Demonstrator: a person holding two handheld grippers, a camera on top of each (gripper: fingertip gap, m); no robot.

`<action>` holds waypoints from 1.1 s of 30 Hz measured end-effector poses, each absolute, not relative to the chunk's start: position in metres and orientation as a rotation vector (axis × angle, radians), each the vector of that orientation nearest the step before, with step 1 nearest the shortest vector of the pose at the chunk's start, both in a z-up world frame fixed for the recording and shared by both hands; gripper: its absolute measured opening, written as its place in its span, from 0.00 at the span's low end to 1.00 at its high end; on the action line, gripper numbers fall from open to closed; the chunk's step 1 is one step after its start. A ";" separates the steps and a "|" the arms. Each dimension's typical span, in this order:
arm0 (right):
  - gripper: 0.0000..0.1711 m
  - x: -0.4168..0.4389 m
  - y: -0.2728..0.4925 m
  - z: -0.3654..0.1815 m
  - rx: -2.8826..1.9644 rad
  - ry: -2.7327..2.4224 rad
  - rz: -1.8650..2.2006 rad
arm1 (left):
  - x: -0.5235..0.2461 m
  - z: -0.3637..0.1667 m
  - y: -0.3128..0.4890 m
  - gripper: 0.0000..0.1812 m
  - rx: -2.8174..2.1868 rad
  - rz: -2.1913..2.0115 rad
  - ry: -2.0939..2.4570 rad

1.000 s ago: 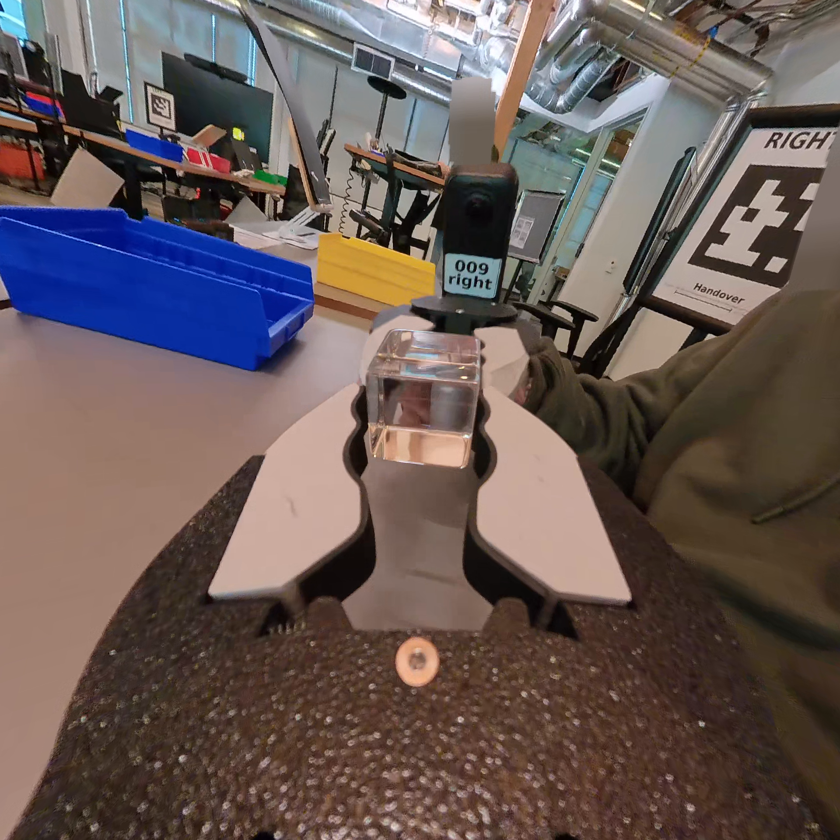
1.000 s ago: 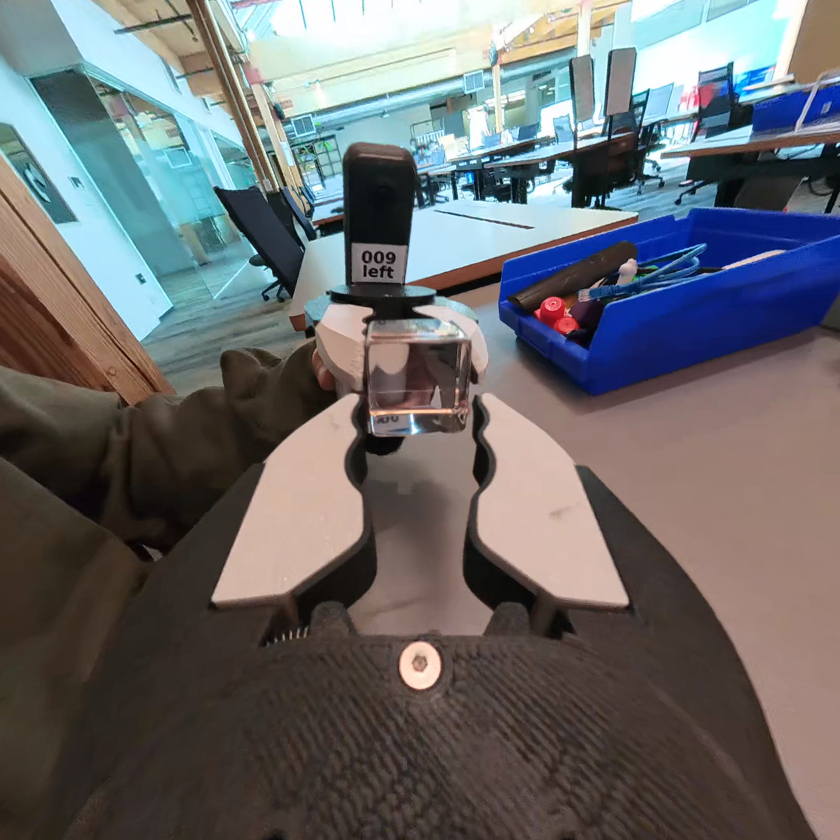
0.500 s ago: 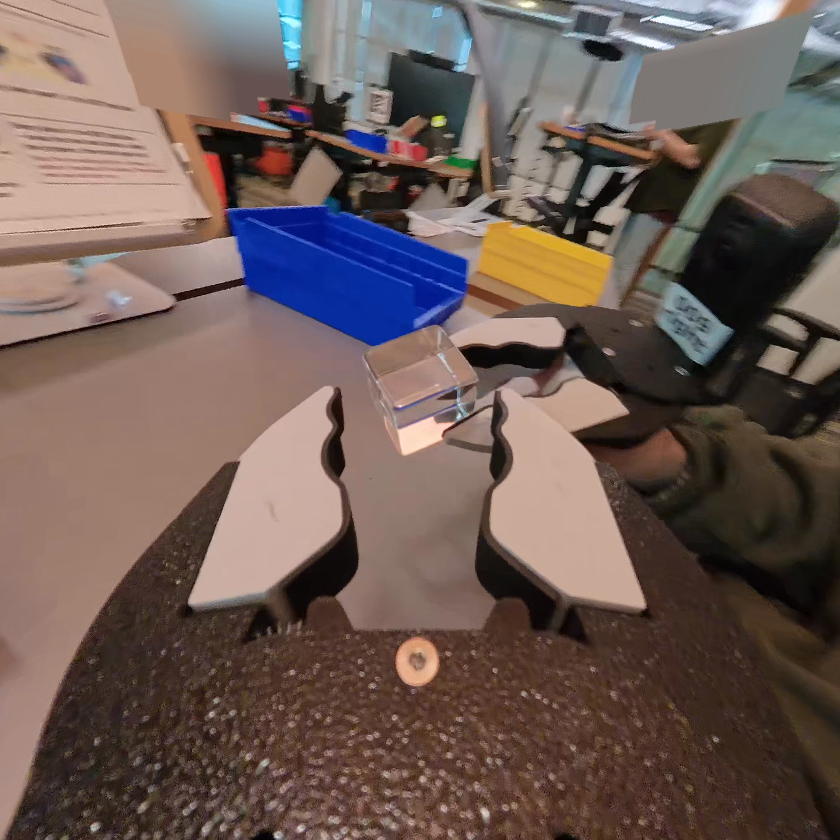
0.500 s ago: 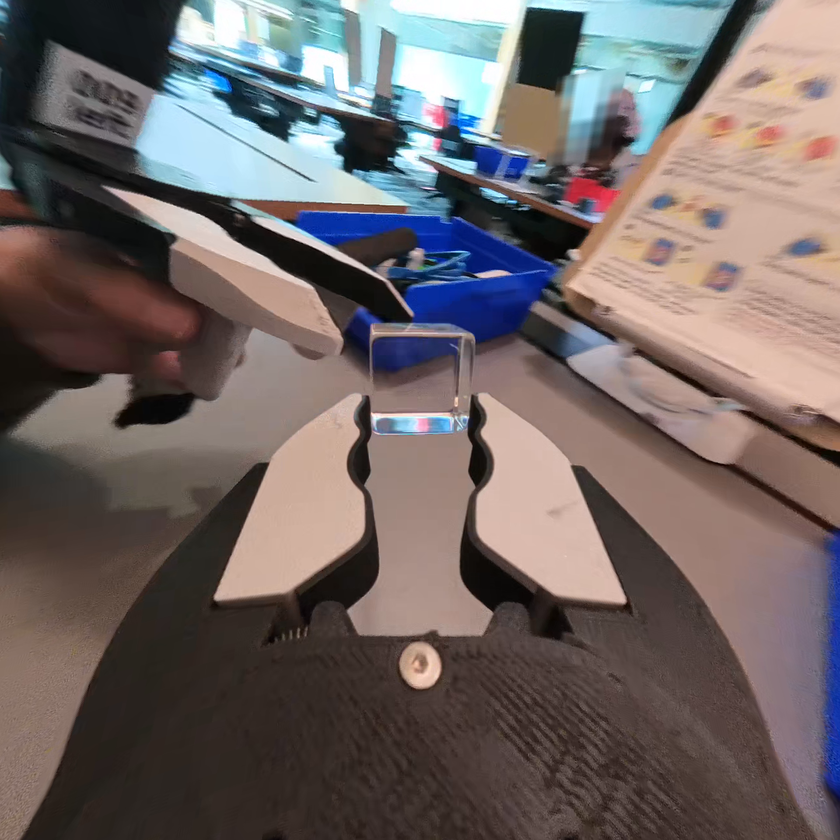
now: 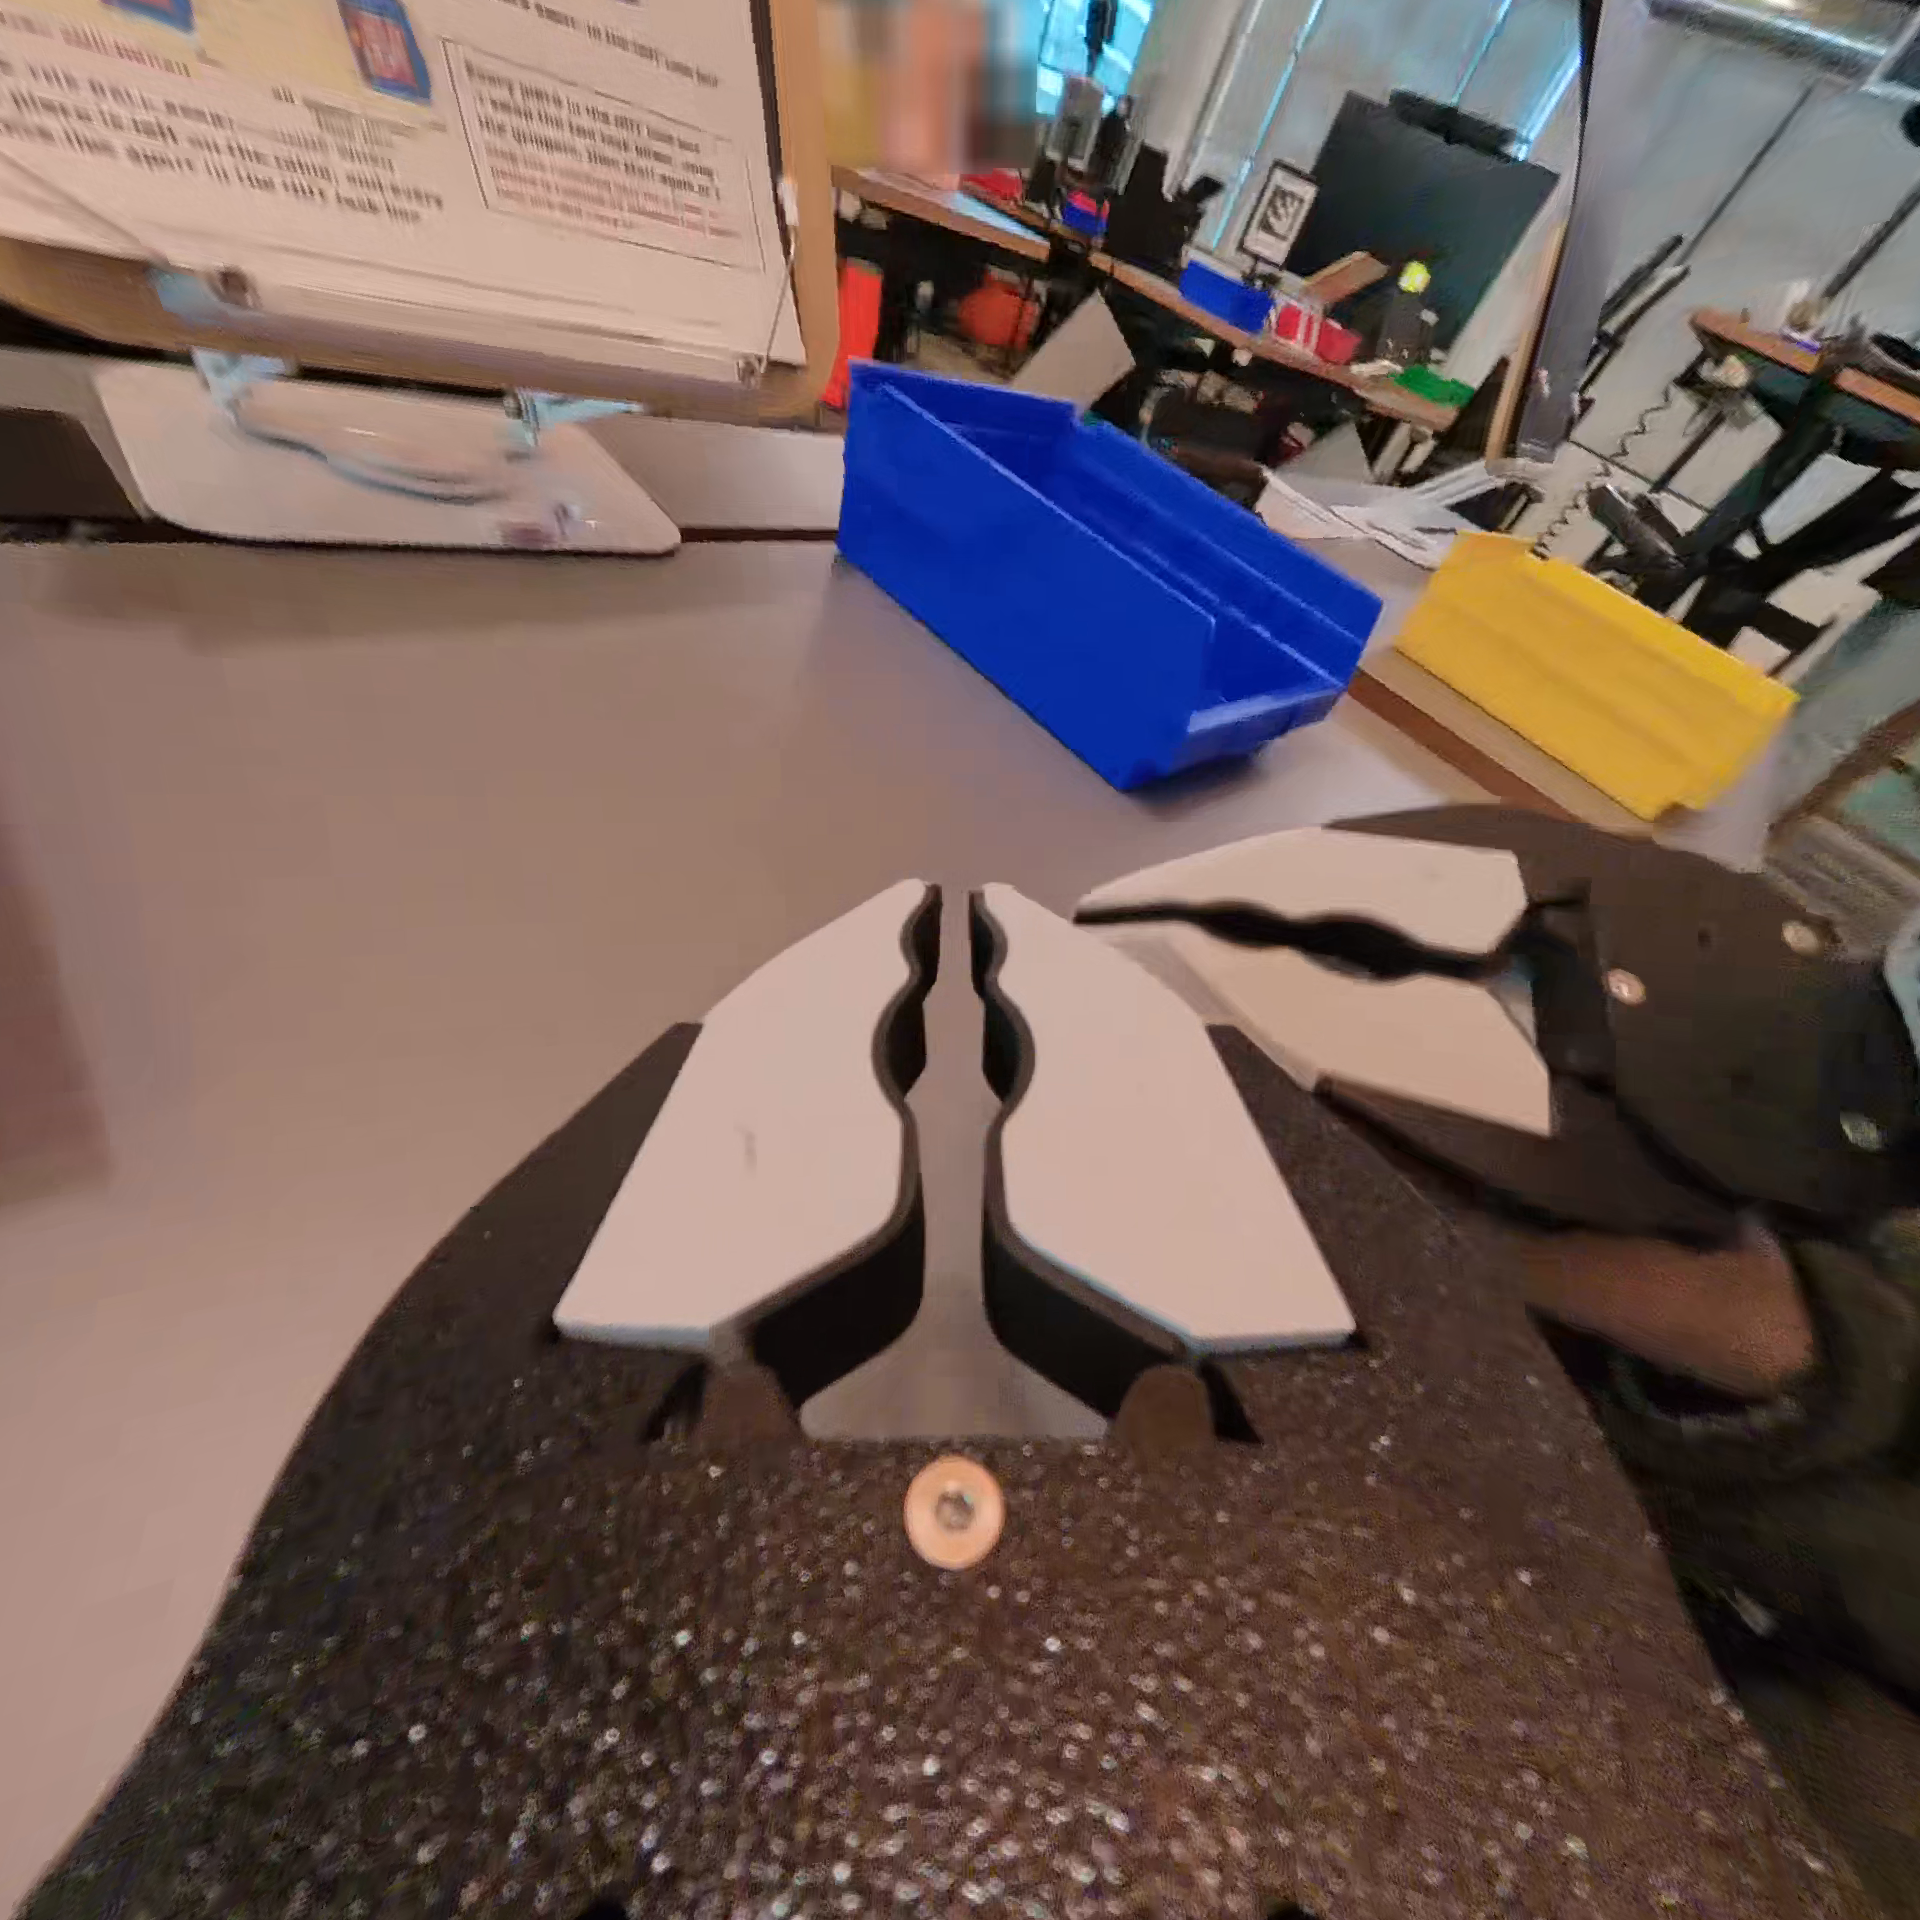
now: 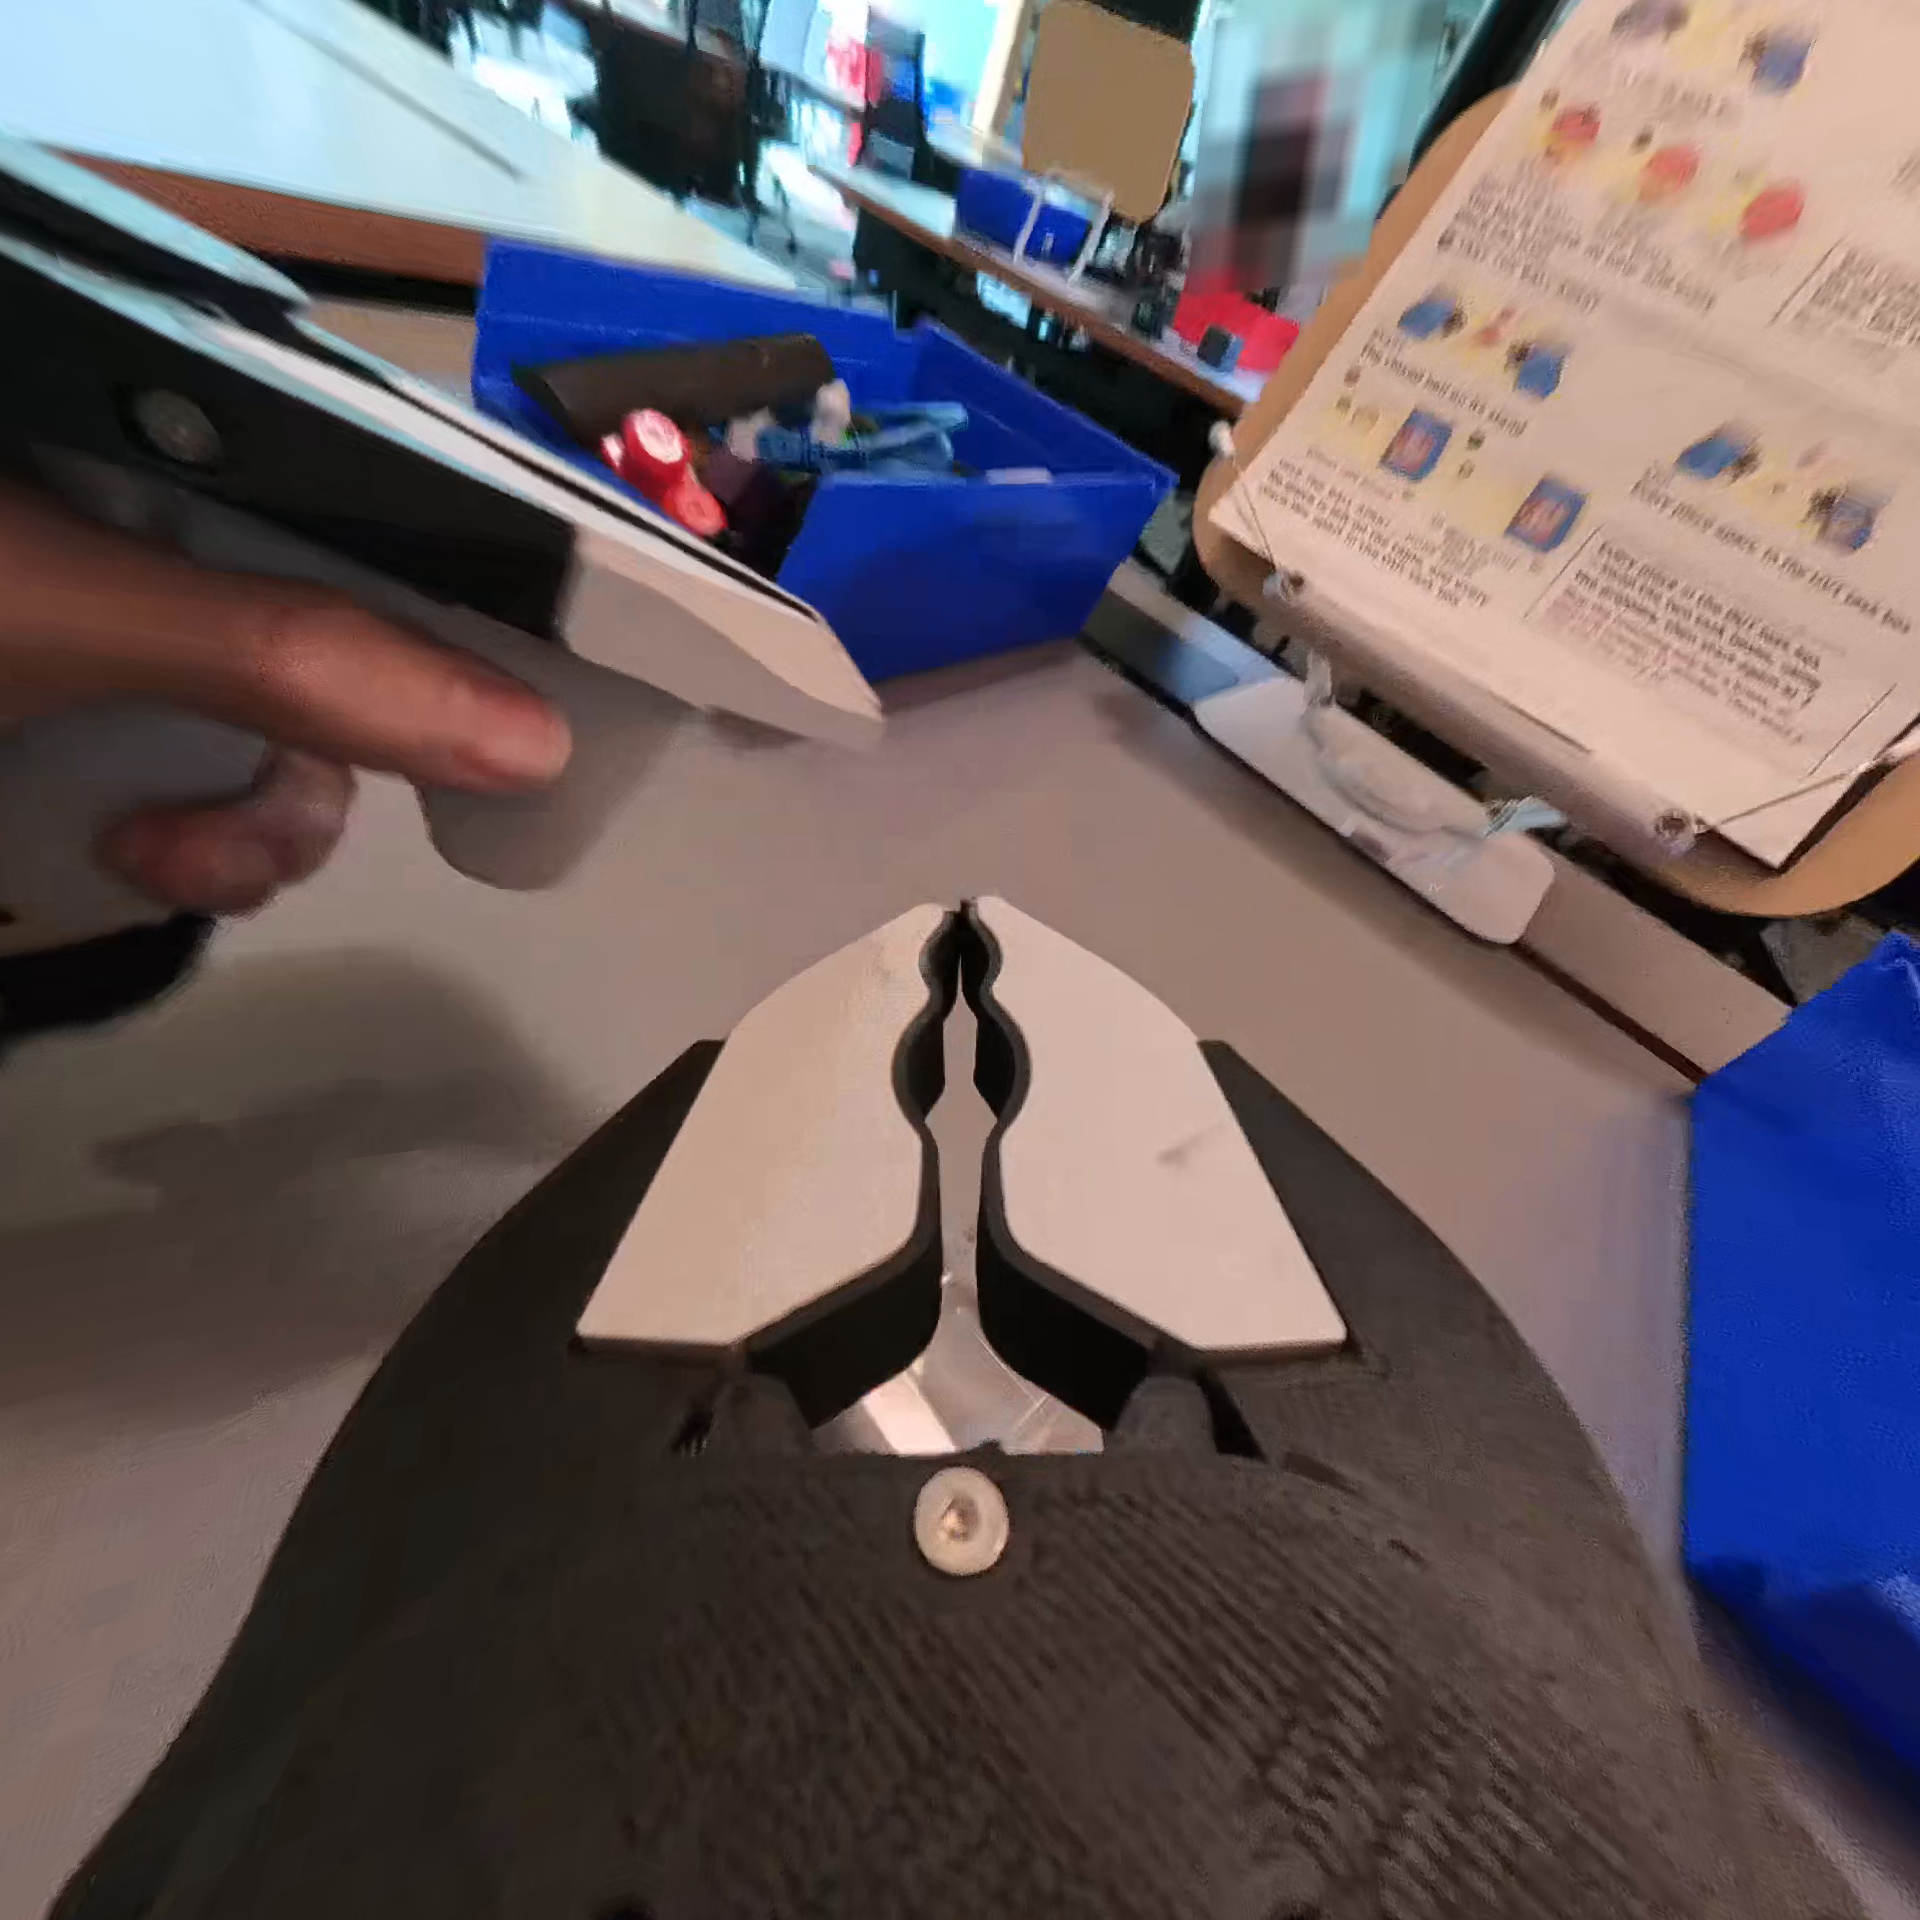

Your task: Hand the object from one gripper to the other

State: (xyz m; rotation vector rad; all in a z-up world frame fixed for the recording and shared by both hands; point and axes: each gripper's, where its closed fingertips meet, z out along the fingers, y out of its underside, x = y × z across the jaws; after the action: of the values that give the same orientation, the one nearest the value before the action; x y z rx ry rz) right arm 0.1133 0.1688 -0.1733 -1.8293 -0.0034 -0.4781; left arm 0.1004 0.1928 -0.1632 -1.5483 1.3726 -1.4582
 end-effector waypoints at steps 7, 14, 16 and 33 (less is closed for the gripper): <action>0.26 0.163 0.112 -0.184 -2.139 0.039 -0.206 | 0.096 -0.158 0.210 0.07 -1.529 -1.478 1.401; 0.40 0.142 0.052 -0.243 -2.475 -0.098 0.187 | 0.098 -0.172 0.200 0.07 -1.538 -1.496 1.487; 0.45 0.157 0.040 -0.261 -2.630 -0.104 -0.006 | 0.099 -0.173 0.197 0.07 -1.523 -1.489 1.503; 0.51 0.177 -0.020 -0.245 -2.706 -0.109 -0.130 | 0.094 -0.168 0.202 0.08 -1.484 -1.484 1.516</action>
State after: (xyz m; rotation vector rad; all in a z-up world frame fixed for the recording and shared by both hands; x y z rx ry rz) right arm 0.1775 -0.0198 -0.2445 -2.7061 -0.1091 -0.1300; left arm 0.0942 0.2016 -0.1678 -1.4842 1.5159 -1.4845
